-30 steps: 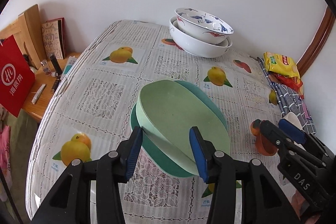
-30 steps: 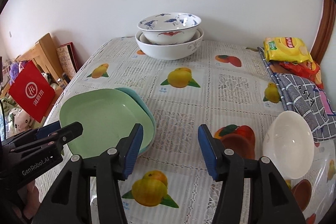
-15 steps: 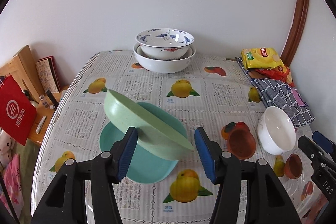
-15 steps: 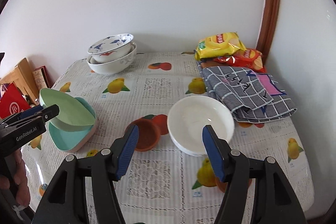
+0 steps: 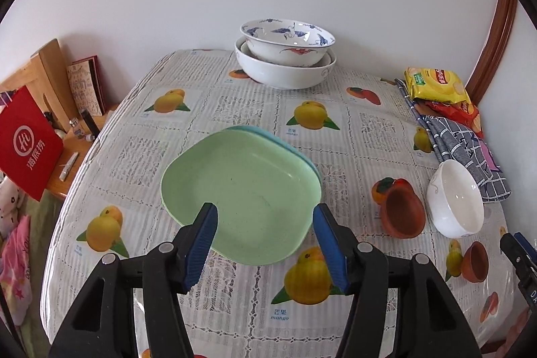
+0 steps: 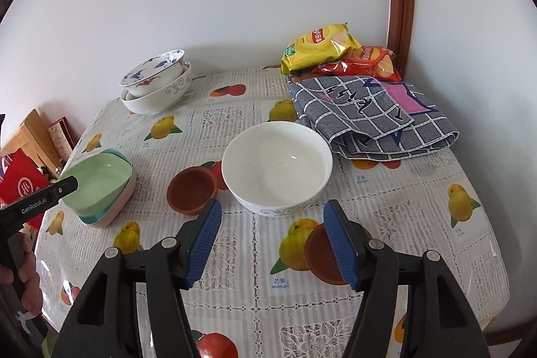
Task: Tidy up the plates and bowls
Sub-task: 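Move both tools to the two terracotta saucers beside the white bowl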
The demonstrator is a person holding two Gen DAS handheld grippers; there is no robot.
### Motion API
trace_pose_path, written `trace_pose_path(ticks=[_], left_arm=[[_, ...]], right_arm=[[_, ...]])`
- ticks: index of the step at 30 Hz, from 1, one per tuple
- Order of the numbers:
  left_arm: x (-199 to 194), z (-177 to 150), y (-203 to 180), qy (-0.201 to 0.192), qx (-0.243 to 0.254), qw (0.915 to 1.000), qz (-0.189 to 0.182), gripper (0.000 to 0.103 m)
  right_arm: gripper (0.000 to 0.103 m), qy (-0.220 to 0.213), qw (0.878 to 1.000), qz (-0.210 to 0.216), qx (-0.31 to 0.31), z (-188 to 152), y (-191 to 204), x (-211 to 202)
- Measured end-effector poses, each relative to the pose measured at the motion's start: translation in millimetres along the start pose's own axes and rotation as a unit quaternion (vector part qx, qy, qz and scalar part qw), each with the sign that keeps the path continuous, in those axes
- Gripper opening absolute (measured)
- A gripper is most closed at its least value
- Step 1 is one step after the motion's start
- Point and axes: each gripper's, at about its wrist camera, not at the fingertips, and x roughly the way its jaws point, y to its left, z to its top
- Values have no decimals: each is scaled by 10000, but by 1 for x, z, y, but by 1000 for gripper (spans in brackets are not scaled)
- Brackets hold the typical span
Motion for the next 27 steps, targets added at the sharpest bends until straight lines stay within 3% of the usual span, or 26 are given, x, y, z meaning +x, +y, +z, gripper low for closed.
trace_pose_path(ticks=[12,22,27], left_arm=[[-2,2,3,-1,8,9999,-131,57],[7,3,-52,18,504,9975,-491,57],[20,3,-84,268,686,9945,-749,57]], right_arm=[[63,35,9996,-87,-253,0,16,6],[63,158,9980,-595,138,-6,-50,1],[63,327,9957,-719,477,-14,-86,3]])
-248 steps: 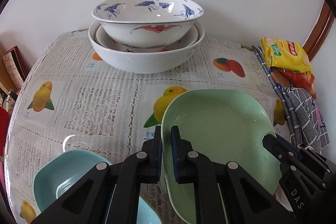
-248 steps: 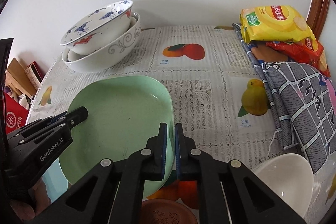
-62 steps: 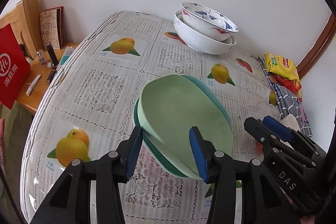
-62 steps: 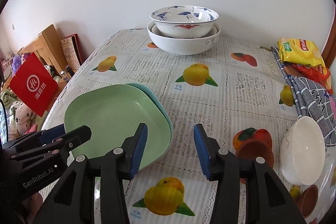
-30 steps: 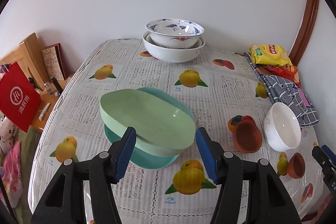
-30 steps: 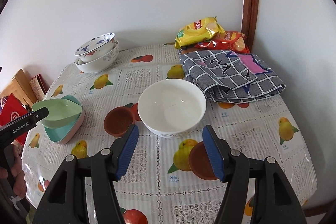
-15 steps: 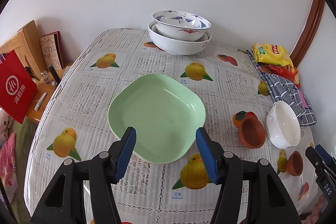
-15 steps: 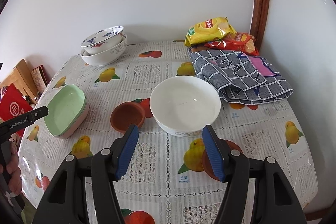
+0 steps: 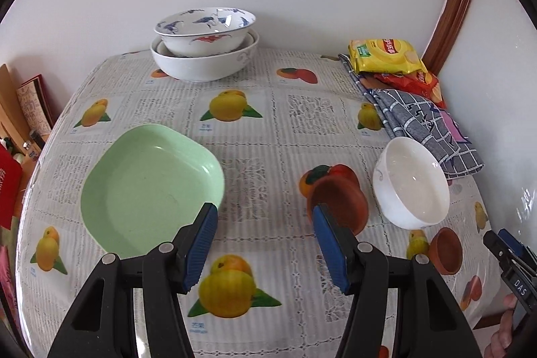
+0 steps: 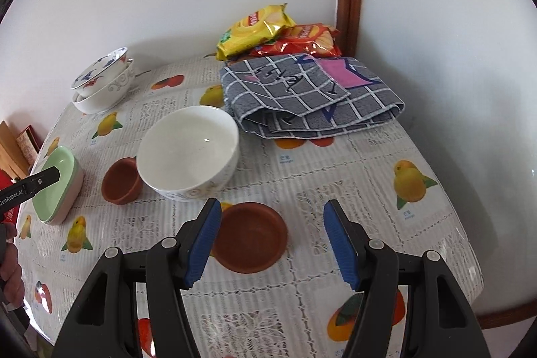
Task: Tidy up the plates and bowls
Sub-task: 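Move both tools to the two terracotta saucers beside the white bowl, then close the left tool on one terracotta saucer while the right tool grasps the other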
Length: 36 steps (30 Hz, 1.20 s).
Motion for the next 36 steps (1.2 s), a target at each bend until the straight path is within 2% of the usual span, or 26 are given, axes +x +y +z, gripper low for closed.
trace_pose_path(ticks=[3,12,16,21,28,36], left_arm=[[11,-1,-12,107,83,9999,-1,57],[41,-4,-21,366,38,9993,-85,57],[54,-4,-23,457,24,9989,-133,57],[70,-3,-25,594,7,9981,-187,52],[88,-4,-30,749,15,9968,-265,35],[97,-3,-32,732,20,9969,-297,24]], right_arm=[[63,-7,9999,-73,74,-5,-11,4],[62,367,9990,150,205,-20,-14,36],[55,483,9983,223,235,-24,-12,47],[51,533,9981,235,215,-22,-11,55],[39,701,9967,322,234,-24,-10,69],[26,731,9967,292,185,-24,-4,77]])
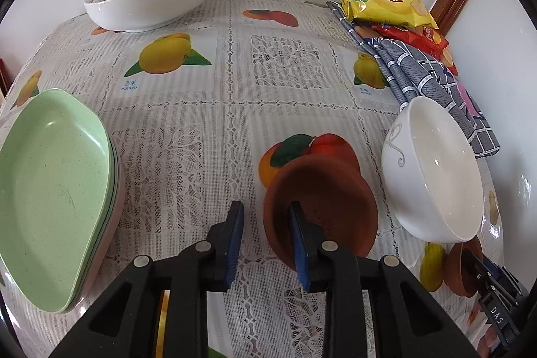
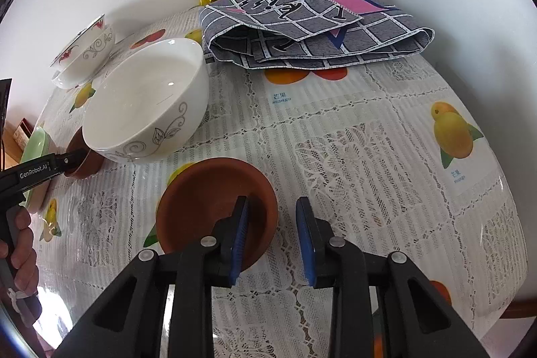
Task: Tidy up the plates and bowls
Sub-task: 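Close the left tool on one terracotta saucer while the right tool grasps the other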
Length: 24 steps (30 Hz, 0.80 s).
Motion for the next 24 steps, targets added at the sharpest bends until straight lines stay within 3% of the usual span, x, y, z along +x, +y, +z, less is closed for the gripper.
trace_pose_path(ticks=[5,24], left_arm=[[3,3,-2,14,16,9999,-148,14],[-22,-5,-1,-160,44,9993,-350,9]], right_arm=[[15,-11,10000,61,7,1,2,1],[9,-340,9994,112,22,-3,11,-22]])
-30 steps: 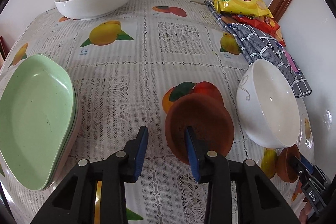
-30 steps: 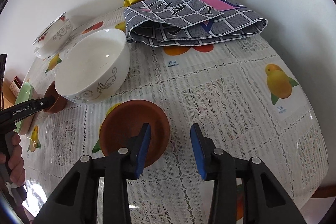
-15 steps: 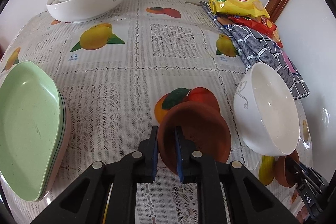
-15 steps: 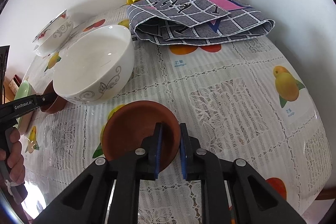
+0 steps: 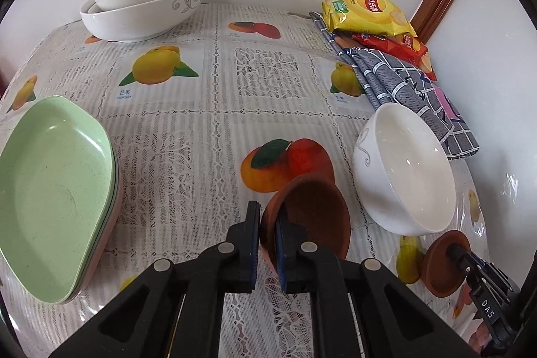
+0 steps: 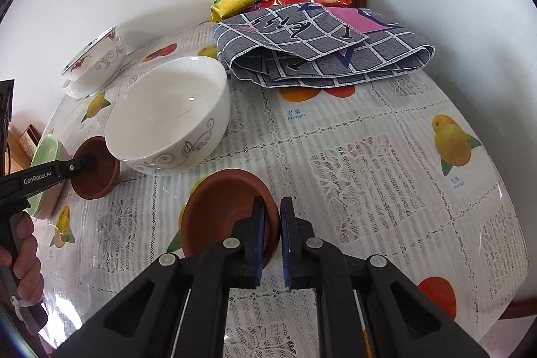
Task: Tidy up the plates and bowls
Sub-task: 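Close the left tool on one terracotta saucer while the right tool grasps the other, then lower the right tool's saucer into the white bowl and open the right tool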
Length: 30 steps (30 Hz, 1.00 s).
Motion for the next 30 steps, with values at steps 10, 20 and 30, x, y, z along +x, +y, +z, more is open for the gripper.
trace_pose_path(ticks=[10,20,30], left_arm=[[-26,1,-2,-214,16,9998,-44,9],[-51,10,-6,-444,80,9989,-81,9],[-78,26,-1,-753,232,9969,88,9]], right_arm=[[9,-297,9995,-59,-22,4,0,-31],[9,-702,9975,-67,-63,32,10,-58],[9,-859,9959,91,-274,61,40,-56]])
